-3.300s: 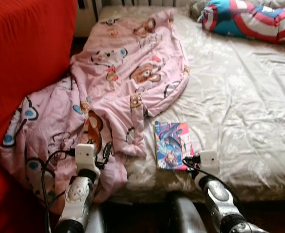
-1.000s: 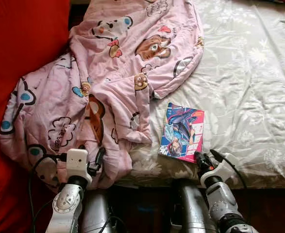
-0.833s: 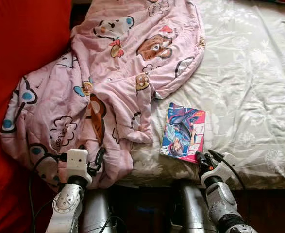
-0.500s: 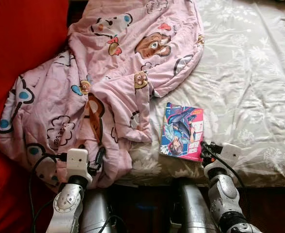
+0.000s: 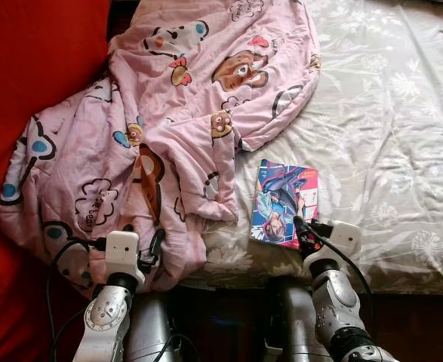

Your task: Clean up the room

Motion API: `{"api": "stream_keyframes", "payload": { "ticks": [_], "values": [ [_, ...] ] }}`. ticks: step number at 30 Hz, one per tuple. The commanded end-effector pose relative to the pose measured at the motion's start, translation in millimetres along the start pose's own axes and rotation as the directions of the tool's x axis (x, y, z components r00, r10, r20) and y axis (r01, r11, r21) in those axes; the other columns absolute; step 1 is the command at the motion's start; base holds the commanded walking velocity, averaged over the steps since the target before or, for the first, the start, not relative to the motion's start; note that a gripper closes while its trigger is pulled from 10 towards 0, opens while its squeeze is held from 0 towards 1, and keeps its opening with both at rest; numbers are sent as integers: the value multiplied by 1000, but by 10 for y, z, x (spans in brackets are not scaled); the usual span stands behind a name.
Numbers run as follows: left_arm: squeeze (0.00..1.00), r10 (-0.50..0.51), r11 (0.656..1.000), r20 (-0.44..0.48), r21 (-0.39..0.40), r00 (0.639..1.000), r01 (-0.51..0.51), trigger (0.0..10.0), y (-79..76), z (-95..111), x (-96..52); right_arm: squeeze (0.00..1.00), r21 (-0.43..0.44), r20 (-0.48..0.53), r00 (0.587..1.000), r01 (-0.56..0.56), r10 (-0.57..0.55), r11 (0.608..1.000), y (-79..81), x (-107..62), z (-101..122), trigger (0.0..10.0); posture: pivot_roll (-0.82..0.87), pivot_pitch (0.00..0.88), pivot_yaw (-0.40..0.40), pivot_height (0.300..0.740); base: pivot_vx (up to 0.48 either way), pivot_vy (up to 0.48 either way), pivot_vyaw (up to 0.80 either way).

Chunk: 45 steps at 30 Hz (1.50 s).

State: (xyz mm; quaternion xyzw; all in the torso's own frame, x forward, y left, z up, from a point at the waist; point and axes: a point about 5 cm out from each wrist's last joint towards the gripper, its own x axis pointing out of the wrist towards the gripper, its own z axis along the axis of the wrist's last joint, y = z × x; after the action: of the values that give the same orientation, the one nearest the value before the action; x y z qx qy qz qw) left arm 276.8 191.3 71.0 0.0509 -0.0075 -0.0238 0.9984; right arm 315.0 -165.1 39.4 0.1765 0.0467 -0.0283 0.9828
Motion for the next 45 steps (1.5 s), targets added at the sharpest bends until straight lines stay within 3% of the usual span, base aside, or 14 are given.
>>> {"api": "stream_keyframes", "payload": {
  "ticks": [1, 6, 10, 20, 27, 32, 42, 45],
  "values": [
    [0, 5, 1000, -60, 1, 998, -5, 10000, 21, -132, -87, 0, 0, -29, 998, 54, -54, 999, -104, -85, -100, 10000, 48, 341, -8, 574, 0, 0, 0],
    [0, 3, 1000, -61, 3, 998, -2, 10000, 16, -135, -86, 0, 21, -50, 995, 85, -84, 996, -161, -106, -127, 10000, 45, 341, -8, 574, 0, 0, 0],
    [0, -1, 1000, -61, 2, 998, 1, 10000, 2, -133, -81, 0, 81, -102, 994, 55, -47, 995, -127, -135, -222, 10000, 49, 342, -7, 574, 0, 0, 0],
    [0, -1, 1000, -64, 5, 998, 1, 10000, 8, -138, -86, 0, 112, -117, 993, 11, 2, 994, -66, -138, -255, 10000, 48, 341, -7, 574, 0, 0, 0],
    [0, -7, 1000, -65, 9, 998, 7, 10000, -2, -144, -91, 0, 220, -221, 975, 18, 31, 975, -103, -242, -441, 10000, 49, 343, -8, 574, 0, 0, 0],
    [0, -8, 1000, -64, 12, 998, 9, 10000, -1, -143, -94, 0, 243, -253, 967, 26, 37, 970, -110, -294, -513, 10000, 50, 344, -7, 574, 0, 0, 0],
    [0, -18, 1000, -66, 16, 998, 19, 10000, -19, -146, -95, 0, 421, -327, 942, 70, 80, 904, -157, -409, -666, 10000, 50, 344, -4, 574, 0, 0, 0],
    [0, -19, 1000, -67, 18, 998, 20, 10000, -20, -146, -95, 0, 430, -355, 932, 97, 69, 897, -173, -441, -708, 10000, 51, 344, -3, 574, 0, 0, 0]
  ]
}}
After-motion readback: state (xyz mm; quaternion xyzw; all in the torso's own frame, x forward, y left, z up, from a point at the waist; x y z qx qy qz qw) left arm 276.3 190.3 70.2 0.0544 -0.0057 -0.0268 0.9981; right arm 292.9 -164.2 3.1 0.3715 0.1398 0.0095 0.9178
